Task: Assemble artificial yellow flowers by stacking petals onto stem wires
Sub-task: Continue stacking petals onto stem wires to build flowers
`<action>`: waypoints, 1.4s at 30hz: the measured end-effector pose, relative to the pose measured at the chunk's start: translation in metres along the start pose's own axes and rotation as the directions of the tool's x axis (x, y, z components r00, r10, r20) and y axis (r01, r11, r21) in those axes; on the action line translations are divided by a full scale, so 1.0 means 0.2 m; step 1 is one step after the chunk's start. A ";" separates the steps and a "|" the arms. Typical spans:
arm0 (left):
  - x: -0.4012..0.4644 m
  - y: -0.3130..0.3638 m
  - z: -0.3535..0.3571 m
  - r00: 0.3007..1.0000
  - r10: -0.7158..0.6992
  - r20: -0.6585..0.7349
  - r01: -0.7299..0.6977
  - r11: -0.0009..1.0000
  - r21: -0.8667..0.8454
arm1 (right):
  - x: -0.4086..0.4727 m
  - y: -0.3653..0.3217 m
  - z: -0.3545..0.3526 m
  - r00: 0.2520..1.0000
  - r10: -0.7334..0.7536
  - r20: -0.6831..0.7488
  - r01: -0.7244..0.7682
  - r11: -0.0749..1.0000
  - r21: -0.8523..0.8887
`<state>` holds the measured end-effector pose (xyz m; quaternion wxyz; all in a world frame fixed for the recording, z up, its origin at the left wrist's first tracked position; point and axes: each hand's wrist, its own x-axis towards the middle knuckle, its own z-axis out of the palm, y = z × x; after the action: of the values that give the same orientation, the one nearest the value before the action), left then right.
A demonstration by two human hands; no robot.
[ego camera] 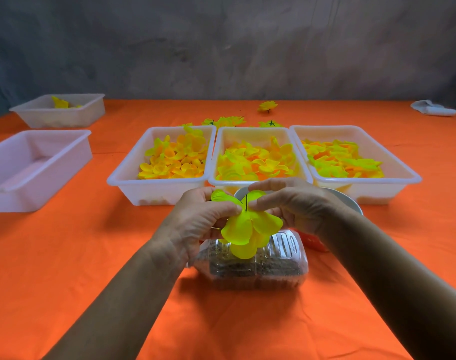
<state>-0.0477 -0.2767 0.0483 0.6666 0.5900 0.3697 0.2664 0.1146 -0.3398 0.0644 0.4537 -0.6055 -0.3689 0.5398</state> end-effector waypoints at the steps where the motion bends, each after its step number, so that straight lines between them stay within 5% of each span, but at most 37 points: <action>1: 0.00 0.00 0.00 1.000 0.002 0.000 -0.002 1.000 0.006 | 0.00 0.00 0.00 1.000 -0.005 -0.014 0.005 1.000 -0.013; 15: 0.00 -0.02 0.01 0.999 -0.010 -0.046 0.010 1.000 0.007 | -0.02 0.04 0.00 0.995 -0.052 -0.080 0.039 0.986 -0.162; 42: 0.02 0.00 -0.01 0.999 -0.023 -0.025 0.025 0.997 0.071 | 0.01 0.03 0.01 0.998 -0.052 -0.042 0.049 0.996 -0.078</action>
<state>-0.0473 -0.2717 0.0478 0.6437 0.6056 0.3940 0.2522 0.1119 -0.3405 0.0574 0.4515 -0.6249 -0.3945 0.5000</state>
